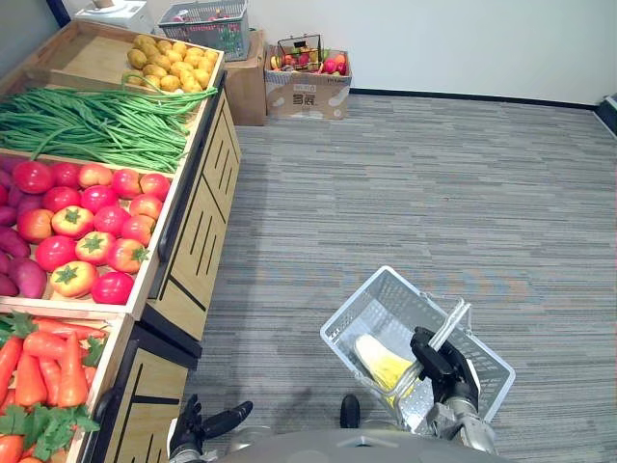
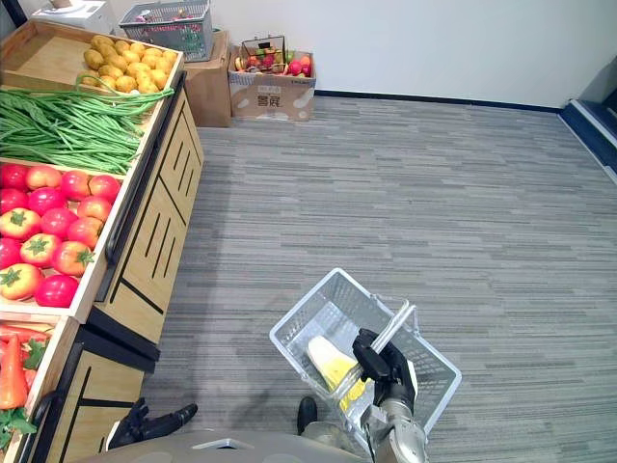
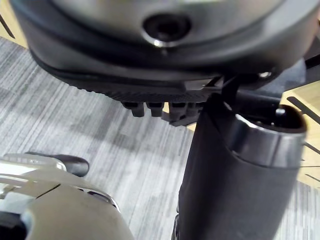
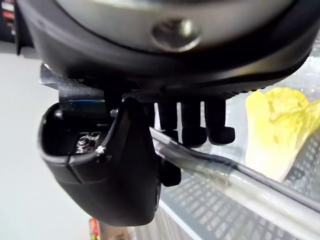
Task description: Pick vegetable in the basket
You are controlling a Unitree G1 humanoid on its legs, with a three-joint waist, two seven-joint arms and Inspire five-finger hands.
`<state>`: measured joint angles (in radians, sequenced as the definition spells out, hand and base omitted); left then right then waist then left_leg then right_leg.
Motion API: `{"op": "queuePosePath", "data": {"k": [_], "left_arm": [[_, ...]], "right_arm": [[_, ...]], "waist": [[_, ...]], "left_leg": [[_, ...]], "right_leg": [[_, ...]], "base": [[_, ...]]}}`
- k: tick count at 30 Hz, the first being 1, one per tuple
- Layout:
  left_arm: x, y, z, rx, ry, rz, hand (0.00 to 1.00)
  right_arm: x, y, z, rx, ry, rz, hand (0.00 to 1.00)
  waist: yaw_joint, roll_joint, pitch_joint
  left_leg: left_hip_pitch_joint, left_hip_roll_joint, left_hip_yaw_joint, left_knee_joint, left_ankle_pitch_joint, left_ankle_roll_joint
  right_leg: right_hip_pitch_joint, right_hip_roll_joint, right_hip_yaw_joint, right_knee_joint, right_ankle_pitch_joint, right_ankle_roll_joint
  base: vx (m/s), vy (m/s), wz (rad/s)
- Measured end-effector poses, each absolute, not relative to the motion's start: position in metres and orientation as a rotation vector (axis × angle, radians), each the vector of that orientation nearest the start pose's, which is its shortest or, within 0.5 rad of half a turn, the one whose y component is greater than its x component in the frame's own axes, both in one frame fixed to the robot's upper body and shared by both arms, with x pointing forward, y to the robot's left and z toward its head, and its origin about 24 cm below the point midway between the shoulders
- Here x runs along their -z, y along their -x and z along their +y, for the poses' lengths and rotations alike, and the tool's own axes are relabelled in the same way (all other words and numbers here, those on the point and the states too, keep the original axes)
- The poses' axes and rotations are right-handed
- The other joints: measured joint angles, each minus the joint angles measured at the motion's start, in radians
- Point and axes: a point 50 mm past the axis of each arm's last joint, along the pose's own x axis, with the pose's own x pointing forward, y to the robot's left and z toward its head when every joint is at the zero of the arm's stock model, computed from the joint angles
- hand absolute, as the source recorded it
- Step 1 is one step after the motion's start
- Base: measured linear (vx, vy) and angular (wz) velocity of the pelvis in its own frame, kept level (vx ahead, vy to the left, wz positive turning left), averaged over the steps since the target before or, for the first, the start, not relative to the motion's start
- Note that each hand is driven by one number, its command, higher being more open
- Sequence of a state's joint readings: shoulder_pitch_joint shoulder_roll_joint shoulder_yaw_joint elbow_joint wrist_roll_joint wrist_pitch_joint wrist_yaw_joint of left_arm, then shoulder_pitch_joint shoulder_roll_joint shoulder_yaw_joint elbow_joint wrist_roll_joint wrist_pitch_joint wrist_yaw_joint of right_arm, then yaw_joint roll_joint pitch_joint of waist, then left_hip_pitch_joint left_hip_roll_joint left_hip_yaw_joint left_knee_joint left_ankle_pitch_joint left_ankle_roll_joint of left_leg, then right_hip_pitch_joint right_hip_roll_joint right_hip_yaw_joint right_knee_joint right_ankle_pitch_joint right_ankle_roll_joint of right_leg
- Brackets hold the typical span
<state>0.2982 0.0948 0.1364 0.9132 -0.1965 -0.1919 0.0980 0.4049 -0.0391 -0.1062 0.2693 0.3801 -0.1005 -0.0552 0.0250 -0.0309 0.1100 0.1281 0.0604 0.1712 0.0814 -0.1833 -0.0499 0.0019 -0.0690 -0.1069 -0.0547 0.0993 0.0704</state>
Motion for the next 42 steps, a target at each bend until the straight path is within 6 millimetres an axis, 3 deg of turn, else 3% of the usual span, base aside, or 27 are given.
{"op": "queuePosePath", "data": {"k": [6, 20, 24, 28, 32, 34, 37, 38, 42], "left_arm": [[0.151, -0.057, 0.219, -0.482, 0.116, 0.953, 1.00], [0.151, -0.056, 0.221, -0.512, 0.136, 0.945, 1.00], [0.150, -0.055, 0.223, -0.531, 0.141, 0.942, 1.00], [0.151, -0.053, 0.222, -0.552, 0.158, 0.944, 1.00], [0.151, -0.048, 0.223, -0.575, 0.180, 0.950, 1.00], [0.152, -0.048, 0.222, -0.573, 0.180, 0.952, 1.00], [0.151, -0.043, 0.227, -0.567, 0.159, 0.961, 1.00], [0.150, -0.044, 0.228, -0.568, 0.155, 0.959, 1.00], [0.147, -0.052, 0.237, -0.571, 0.134, 0.934, 1.00]], "right_arm": [[0.076, -0.129, -0.215, 0.445, -0.326, 0.481, 0.00], [0.075, -0.134, -0.213, 0.436, -0.325, 0.473, 0.00], [0.074, -0.138, -0.208, 0.411, -0.327, 0.468, 0.00], [0.073, -0.142, -0.207, 0.399, -0.324, 0.461, 0.00], [0.073, -0.145, -0.199, 0.362, -0.327, 0.463, 0.00], [0.073, -0.145, -0.197, 0.353, -0.327, 0.466, 0.00], [0.072, -0.146, -0.194, 0.336, -0.330, 0.462, 0.00], [0.073, -0.145, -0.191, 0.323, -0.332, 0.469, 0.00], [0.069, -0.152, -0.187, 0.283, -0.335, 0.446, 0.00]], "waist": [[0.000, 0.004, -0.002], [0.003, -0.001, -0.003], [0.008, -0.007, 0.000], [0.029, -0.002, 0.007], [0.031, -0.007, 0.026], [0.028, -0.001, 0.041], [0.024, -0.009, 0.047], [0.020, -0.014, 0.045], [0.022, -0.007, 0.048]], "left_leg": [[0.000, 0.001, 0.000, 0.001, 0.000, 0.000], [-0.017, -0.004, -0.019, 0.011, 0.000, 0.002], [-0.074, 0.005, -0.046, 0.117, -0.050, 0.007], [-0.124, 0.000, -0.090, 0.244, -0.111, 0.030], [-0.162, -0.036, -0.146, 0.383, -0.194, 0.061], [-0.162, -0.052, -0.183, 0.428, -0.224, 0.087], [-0.161, -0.089, -0.245, 0.460, -0.233, 0.109], [-0.151, -0.096, -0.284, 0.463, -0.236, 0.115], [-0.127, -0.095, -0.413, 0.437, -0.238, 0.116]], "right_leg": [[0.000, -0.001, -0.003, 0.002, 0.000, 0.000], [0.000, -0.012, -0.032, 0.002, 0.000, 0.001], [0.000, -0.015, -0.054, 0.013, -0.002, 0.005], [-0.006, -0.036, -0.092, 0.097, -0.050, 0.024], [-0.056, -0.102, -0.125, 0.329, -0.173, 0.051], [-0.083, -0.130, -0.132, 0.464, -0.188, 0.044], [-0.163, -0.141, -0.005, 0.681, -0.178, 0.028], [-0.184, -0.119, 0.059, 0.717, -0.220, 0.002], [-0.216, -0.012, 0.205, 0.590, -0.286, 0.008]], "base": [[0.00, 0.000, 0.00], [-0.01, -0.003, 0.05], [-0.05, 0.005, 0.16], [-0.05, 0.077, 0.32], [-0.03, 0.155, 0.47], [0.00, 0.165, 0.61], [0.09, 0.098, 0.63], [0.19, 0.009, 0.83], [0.24, -0.096, 0.93]]}}
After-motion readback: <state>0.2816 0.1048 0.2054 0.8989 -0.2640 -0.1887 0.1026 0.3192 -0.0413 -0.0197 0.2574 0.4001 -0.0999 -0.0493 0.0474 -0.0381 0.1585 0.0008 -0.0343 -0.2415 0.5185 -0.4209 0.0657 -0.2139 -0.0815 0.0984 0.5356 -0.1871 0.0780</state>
